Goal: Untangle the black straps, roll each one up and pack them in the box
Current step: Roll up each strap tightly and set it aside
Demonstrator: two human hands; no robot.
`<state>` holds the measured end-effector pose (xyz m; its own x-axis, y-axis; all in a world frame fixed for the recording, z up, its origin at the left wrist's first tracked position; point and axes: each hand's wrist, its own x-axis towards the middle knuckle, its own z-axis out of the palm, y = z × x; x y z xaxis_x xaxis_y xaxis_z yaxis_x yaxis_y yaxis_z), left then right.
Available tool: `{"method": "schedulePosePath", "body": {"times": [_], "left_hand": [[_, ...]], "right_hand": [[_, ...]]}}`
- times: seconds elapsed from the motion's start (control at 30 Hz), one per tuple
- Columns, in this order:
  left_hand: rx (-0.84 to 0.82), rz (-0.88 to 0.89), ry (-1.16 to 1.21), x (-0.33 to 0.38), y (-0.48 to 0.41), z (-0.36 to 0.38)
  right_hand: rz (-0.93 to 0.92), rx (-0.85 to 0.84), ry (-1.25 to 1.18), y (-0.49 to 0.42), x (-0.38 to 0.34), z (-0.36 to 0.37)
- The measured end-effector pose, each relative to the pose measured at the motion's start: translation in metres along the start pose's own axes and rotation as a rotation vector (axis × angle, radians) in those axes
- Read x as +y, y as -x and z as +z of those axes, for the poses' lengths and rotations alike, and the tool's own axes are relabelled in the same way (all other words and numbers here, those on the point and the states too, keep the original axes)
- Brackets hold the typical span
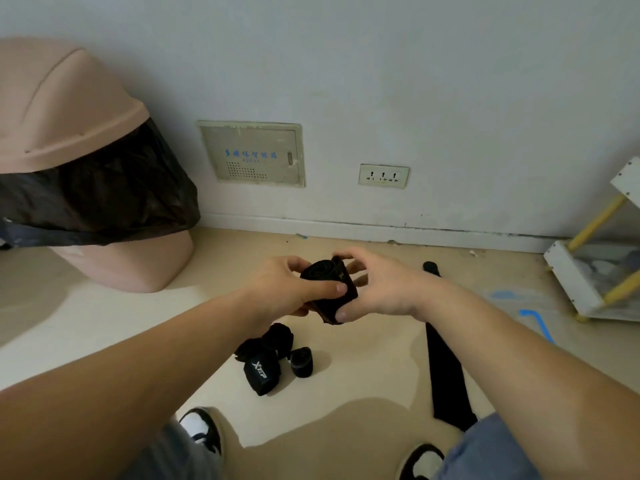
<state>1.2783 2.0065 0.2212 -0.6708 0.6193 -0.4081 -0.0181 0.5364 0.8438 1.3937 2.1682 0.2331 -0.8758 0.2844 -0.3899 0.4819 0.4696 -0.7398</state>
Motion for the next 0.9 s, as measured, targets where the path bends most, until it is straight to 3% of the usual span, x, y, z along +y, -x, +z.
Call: {"method": "schedulePosePath", "body": {"times": [0.27,0.53,0.77,0.9], "left_hand": [[-0.067,-0.099,-0.247,-0.027,-0.052,0.021],[-0.069,-0.189,-0.357,-0.104,-0.122,0.044],[0.054,-0.209,-0.503,-0.17,-0.207,0.05],[0.015,-0.181,-0.634,-0.209,-0.232,0.062]], "right_hand": [[0.201,-0.013,0.083,-0.024,0.036,0.018],[0.326,-0.302,0.483,-0.094,0.078,0.055],[0.357,-0.207,0.179,-0.183,0.131,0.114],[0.42,-0.139,0.051,-0.207,0.164,0.142]]}}
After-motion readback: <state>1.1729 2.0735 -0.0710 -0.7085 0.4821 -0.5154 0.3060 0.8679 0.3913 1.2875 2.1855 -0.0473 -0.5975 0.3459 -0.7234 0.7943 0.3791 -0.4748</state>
